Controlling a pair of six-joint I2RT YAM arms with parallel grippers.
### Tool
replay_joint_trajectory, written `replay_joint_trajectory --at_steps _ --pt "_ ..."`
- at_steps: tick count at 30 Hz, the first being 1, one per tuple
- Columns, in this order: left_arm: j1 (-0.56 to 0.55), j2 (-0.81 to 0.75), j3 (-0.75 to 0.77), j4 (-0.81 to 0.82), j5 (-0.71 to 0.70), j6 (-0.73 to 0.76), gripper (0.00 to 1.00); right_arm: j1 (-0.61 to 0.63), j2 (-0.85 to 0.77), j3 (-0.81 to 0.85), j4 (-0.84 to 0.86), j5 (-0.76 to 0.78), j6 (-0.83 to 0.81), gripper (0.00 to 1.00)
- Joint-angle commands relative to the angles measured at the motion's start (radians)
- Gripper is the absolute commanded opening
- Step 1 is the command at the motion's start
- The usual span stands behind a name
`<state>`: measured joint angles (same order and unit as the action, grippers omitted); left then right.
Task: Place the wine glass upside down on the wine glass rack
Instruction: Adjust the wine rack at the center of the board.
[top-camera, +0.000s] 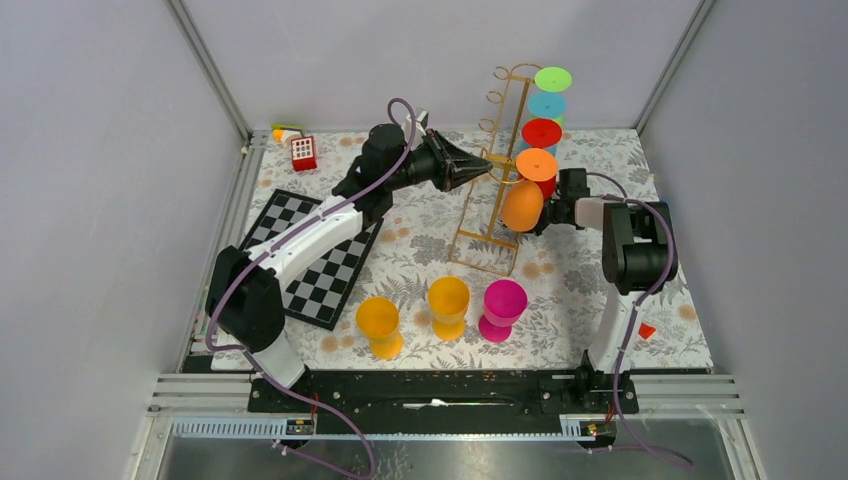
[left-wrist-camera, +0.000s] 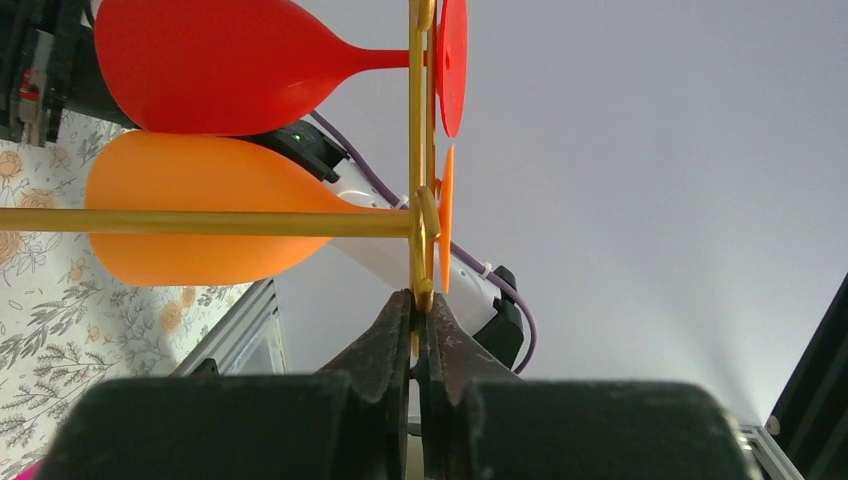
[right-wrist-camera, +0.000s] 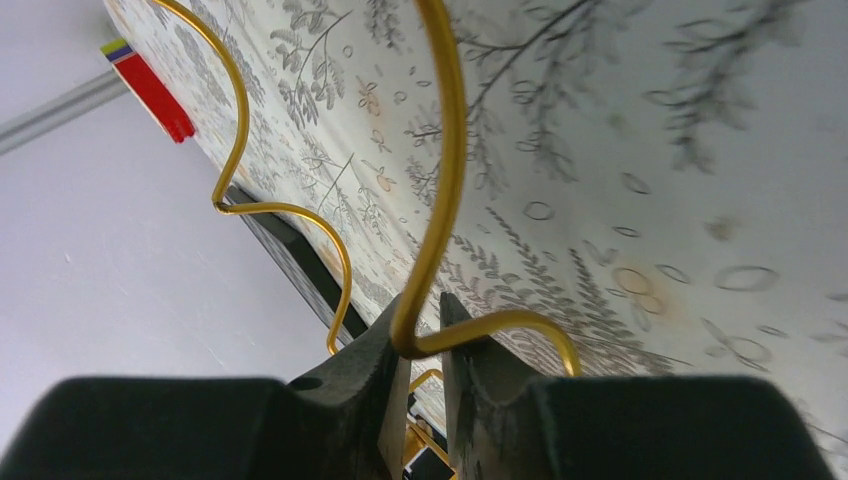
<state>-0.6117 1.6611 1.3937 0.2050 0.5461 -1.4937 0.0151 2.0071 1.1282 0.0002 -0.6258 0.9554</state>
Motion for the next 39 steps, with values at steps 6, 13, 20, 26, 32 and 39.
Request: replay_joint_trajectory --at_steps 6,13,20,26,32,39 --pt "-0.029 -0.089 -0.026 0.089 -0.025 -0.033 0.0 0.07 0.062 0.113 -0.093 -0.081 -0.071 0.23" --pt "-0.031 -0.103 -0.049 0.091 -0.036 -0.033 0.0 0.071 0.027 0.076 -0.095 -0.055 -0.089 0.25" --pt "-0.03 -0.123 -0.069 0.072 -0.054 -0.017 0.38 0.069 -0.037 0.025 -0.108 -0.005 -0.114 0.32" --pt "-0.024 -0.139 -0.062 0.045 -0.051 0.047 0.72 0.068 -0.081 0.003 -0.12 -0.007 -0.148 0.4" --pt "-0.017 -0.152 -0.059 0.03 -0.051 0.069 0.83 0.063 -0.145 -0.065 -0.123 0.039 -0.161 0.58" --pt "-0.003 -0.176 -0.074 0.019 -0.058 0.087 0.89 0.047 -0.192 -0.143 -0.122 0.066 -0.183 0.65"
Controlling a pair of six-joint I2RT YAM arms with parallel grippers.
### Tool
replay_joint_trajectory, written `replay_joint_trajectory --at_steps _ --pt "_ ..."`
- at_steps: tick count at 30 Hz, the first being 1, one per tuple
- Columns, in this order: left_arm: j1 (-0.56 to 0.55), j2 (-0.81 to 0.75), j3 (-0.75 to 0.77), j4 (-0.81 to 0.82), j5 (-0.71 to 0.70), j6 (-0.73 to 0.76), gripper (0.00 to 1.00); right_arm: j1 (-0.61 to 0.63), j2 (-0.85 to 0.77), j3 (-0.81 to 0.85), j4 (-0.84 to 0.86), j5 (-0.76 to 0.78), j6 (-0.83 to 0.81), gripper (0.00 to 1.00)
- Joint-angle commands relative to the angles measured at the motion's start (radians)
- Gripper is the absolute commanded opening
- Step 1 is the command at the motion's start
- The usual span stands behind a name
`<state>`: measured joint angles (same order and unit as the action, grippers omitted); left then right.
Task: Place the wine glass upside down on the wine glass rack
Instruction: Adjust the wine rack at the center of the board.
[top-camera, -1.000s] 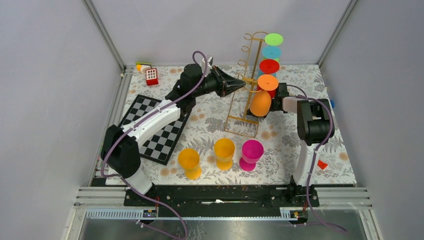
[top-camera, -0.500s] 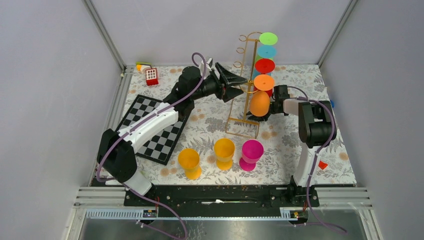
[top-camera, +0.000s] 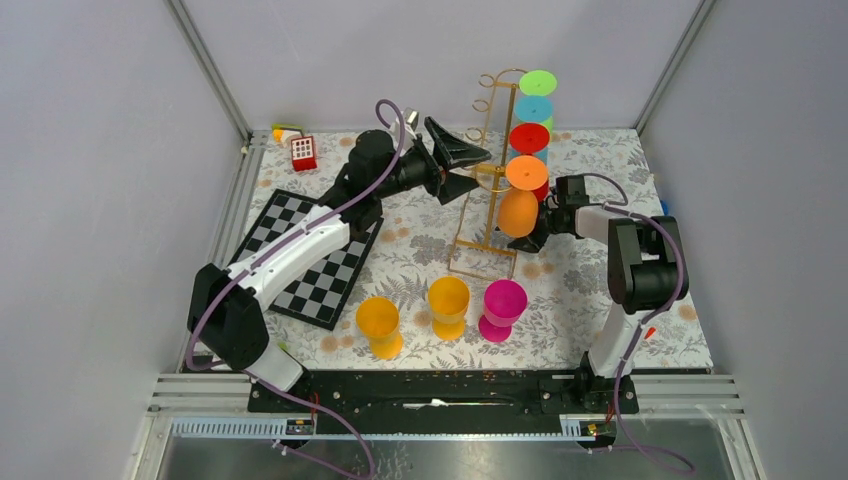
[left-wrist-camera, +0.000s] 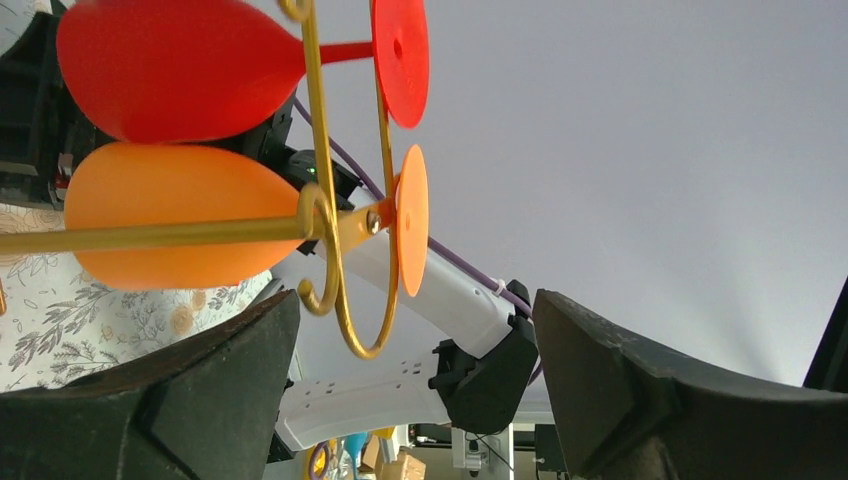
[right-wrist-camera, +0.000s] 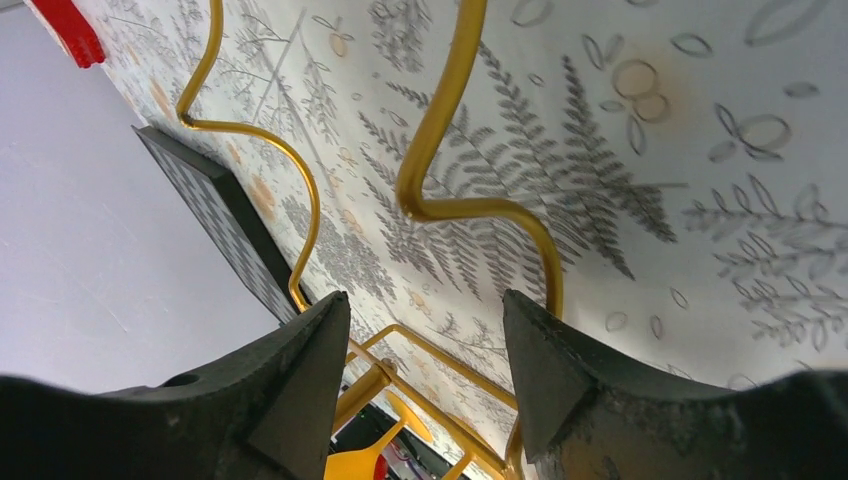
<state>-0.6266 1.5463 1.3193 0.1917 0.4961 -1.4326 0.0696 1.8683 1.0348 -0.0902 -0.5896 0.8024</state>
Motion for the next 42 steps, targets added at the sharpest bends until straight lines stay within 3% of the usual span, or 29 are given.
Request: replay_joint_trajectory --at_steps 1,7,19,21,23,30,36,42 --pt "0.014 -0.065 -0.003 0.031 -0.008 0.027 0.9 -0.011 -0.059 -0.059 -0.032 0.031 -0.033 0.66" --pt "0.024 -0.1 -0.028 0.017 -0.02 0.052 0.99 -0.032 -0.099 -0.117 -0.034 0.046 -0.045 0.71" --pt "0.044 -0.147 -0.056 -0.037 -0.03 0.116 0.99 -0.059 -0.152 -0.177 0.033 -0.017 -0.018 0.76" --pt "0.047 -0.151 -0.062 -0.037 -0.03 0.118 0.99 -0.063 -0.15 -0.19 0.065 -0.042 0.011 0.7" --pt "0.048 -0.156 -0.066 -0.039 -0.031 0.12 0.99 -0.085 -0.143 -0.211 0.115 -0.063 0.04 0.53" --pt "0.054 -0.173 -0.071 -0.058 -0.031 0.141 0.99 -0.121 -0.119 -0.271 0.287 -0.135 0.145 0.31" --pt "0.056 -0.19 -0.067 -0.105 -0.039 0.183 0.99 -0.149 -0.124 -0.33 0.428 -0.174 0.221 0.23" --pt "0.065 -0.227 -0.065 -0.201 -0.064 0.282 0.99 -0.189 -0.207 -0.372 0.382 -0.159 0.201 0.21"
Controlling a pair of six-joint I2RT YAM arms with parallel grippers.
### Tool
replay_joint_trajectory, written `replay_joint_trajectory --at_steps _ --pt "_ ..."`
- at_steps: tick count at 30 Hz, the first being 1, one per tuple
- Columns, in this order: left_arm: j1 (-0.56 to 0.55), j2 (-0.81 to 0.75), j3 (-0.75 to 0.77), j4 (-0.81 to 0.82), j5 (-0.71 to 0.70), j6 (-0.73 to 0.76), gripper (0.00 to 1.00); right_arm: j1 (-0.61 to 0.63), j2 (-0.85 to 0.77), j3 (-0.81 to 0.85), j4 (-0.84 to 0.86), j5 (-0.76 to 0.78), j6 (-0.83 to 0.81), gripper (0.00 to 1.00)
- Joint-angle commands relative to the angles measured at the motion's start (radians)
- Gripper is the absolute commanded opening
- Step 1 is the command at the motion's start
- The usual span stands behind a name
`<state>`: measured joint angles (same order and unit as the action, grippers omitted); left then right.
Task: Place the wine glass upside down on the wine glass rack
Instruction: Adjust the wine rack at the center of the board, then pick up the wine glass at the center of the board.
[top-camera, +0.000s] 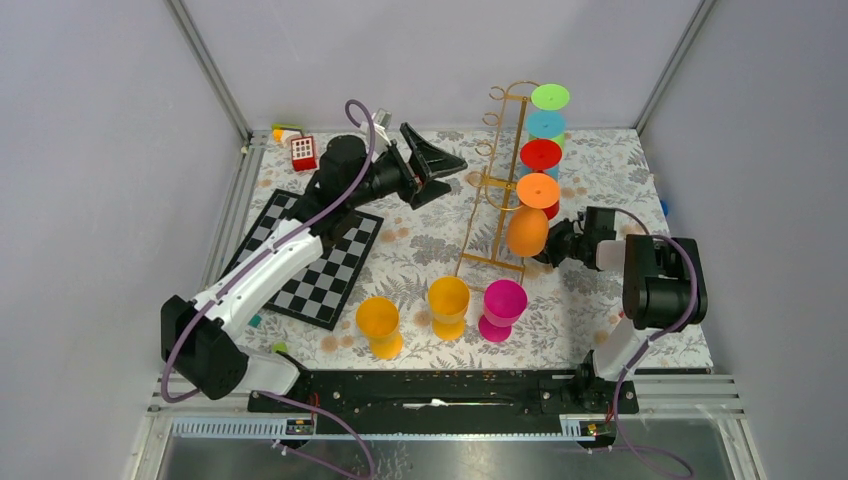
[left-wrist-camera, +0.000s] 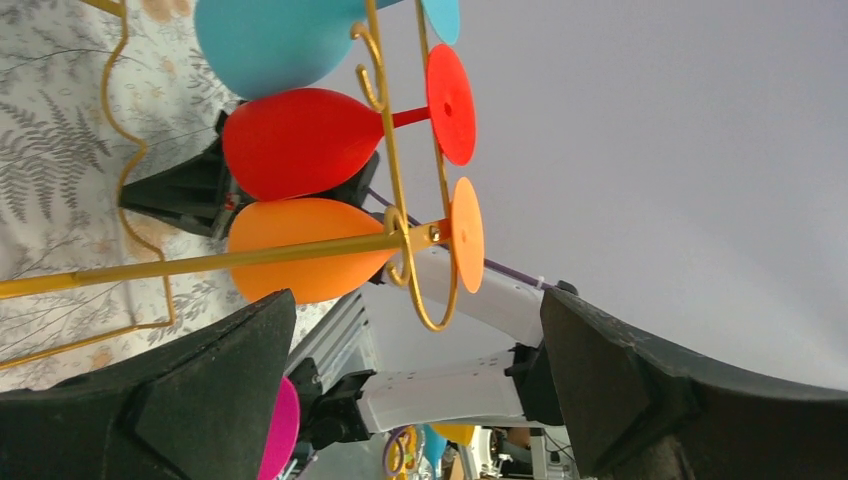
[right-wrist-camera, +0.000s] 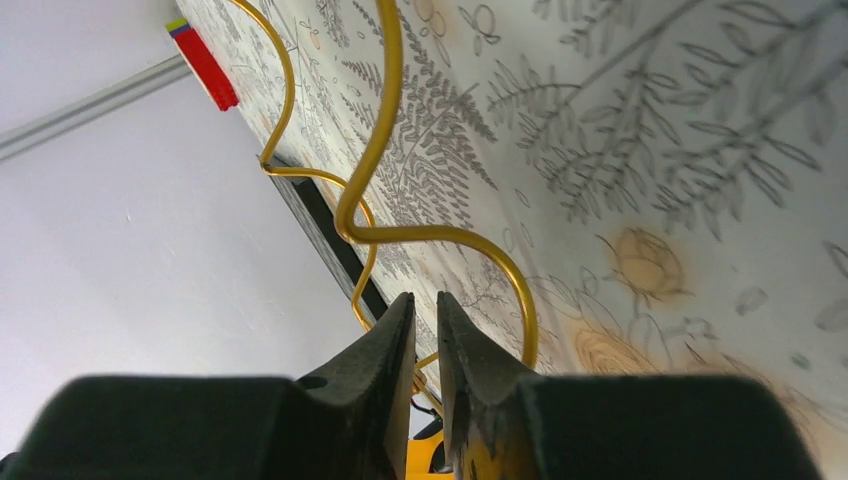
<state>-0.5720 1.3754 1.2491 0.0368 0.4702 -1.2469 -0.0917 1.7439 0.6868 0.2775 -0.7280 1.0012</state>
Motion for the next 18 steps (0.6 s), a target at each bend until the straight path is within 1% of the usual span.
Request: replay_joint_trajectory --at_steps 1,4,6,10,14,18 --pt "0.012 -0.066 0.004 -0.066 -0.045 0.122 0.99 -0.036 -0.103 -0.023 -0.017 -0.017 -0.014 0.21" --pt "0.017 -0.098 0.004 -0.138 -0.062 0.225 0.99 -0.066 -0.163 -0.011 -0.155 -0.006 -0.11 0.21" --pt "0.017 -0.131 -0.002 -0.176 -0.076 0.3 0.99 -0.083 -0.212 -0.003 -0.282 0.003 -0.184 0.21" --pt "0.017 -0.197 -0.053 -0.222 -0.112 0.438 0.99 -0.101 -0.342 0.013 -0.508 0.058 -0.325 0.23" --pt "0.017 -0.27 -0.11 -0.28 -0.178 0.571 0.99 -0.103 -0.469 0.045 -0.737 0.168 -0.466 0.25" --pt "0.017 -0.349 -0.163 -0.325 -0.239 0.717 0.99 -0.103 -0.611 0.083 -0.919 0.277 -0.572 0.28"
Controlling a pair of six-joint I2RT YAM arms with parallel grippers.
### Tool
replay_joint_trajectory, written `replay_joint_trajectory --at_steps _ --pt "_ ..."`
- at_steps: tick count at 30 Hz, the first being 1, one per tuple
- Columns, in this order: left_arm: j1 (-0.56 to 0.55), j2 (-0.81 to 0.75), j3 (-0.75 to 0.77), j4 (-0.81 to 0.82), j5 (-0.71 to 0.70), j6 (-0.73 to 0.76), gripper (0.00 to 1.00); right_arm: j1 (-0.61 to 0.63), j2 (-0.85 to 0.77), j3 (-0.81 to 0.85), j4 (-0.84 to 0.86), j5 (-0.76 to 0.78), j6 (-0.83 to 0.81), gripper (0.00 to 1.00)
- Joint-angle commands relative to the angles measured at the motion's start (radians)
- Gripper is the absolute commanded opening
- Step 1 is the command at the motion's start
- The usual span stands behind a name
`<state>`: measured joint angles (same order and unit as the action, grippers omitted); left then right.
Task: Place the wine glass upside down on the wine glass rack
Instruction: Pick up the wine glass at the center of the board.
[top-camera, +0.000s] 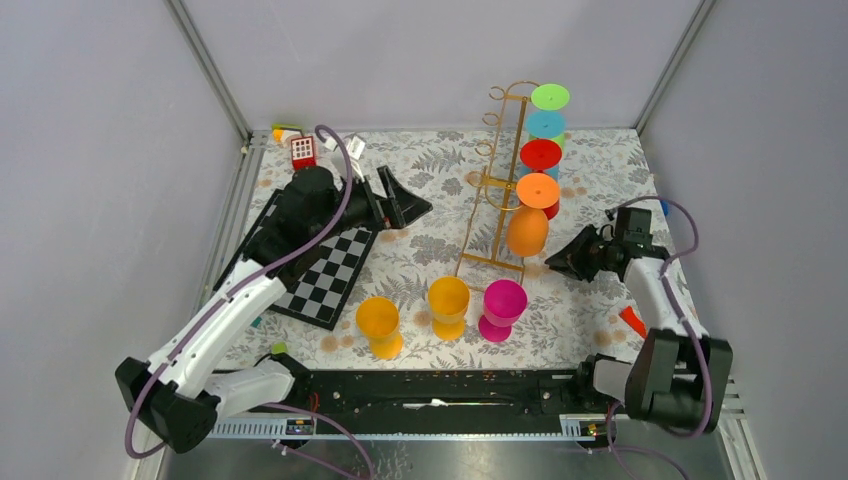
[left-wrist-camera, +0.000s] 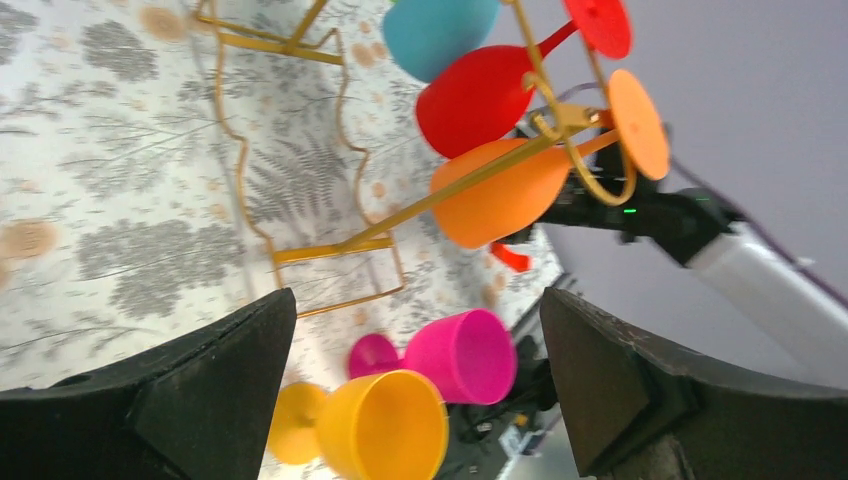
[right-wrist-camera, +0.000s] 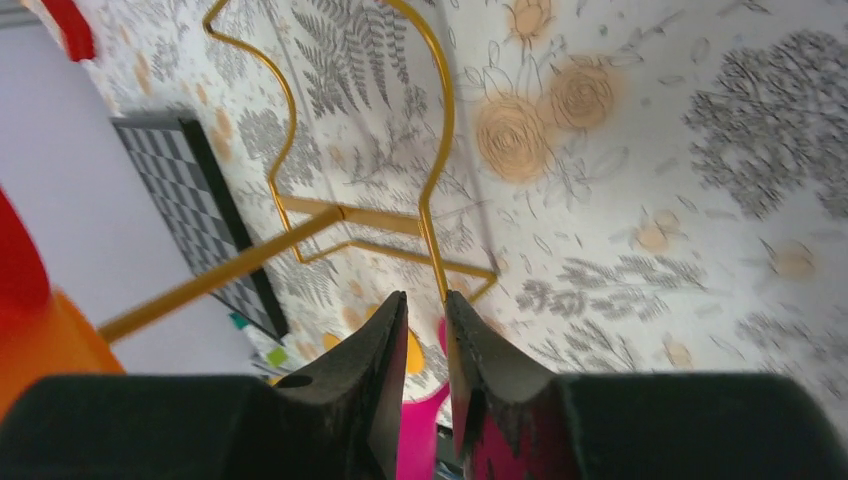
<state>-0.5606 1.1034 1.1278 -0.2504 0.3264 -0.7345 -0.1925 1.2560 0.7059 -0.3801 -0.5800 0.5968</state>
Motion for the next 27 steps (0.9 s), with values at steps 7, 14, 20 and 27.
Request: replay_joint_trajectory --at_steps 7,14,20,27 --pt "0.007 -0.18 -0.14 -0.052 -0.19 0.406 0.99 -0.001 -0.354 0.091 -0.456 0.181 -0.217 0.44" --pt "0.007 -0.158 -0.115 -0.117 -0.288 0.453 0.99 0.002 -0.511 0.095 -0.622 0.143 -0.223 0.61" --pt "0.007 -0.115 -0.085 -0.14 -0.237 0.46 0.99 0.017 -0.58 0.104 -0.71 0.095 -0.213 0.66" --pt "0.007 -0.088 -0.066 -0.14 -0.144 0.421 0.99 0.08 -0.607 0.102 -0.679 0.049 -0.127 0.69"
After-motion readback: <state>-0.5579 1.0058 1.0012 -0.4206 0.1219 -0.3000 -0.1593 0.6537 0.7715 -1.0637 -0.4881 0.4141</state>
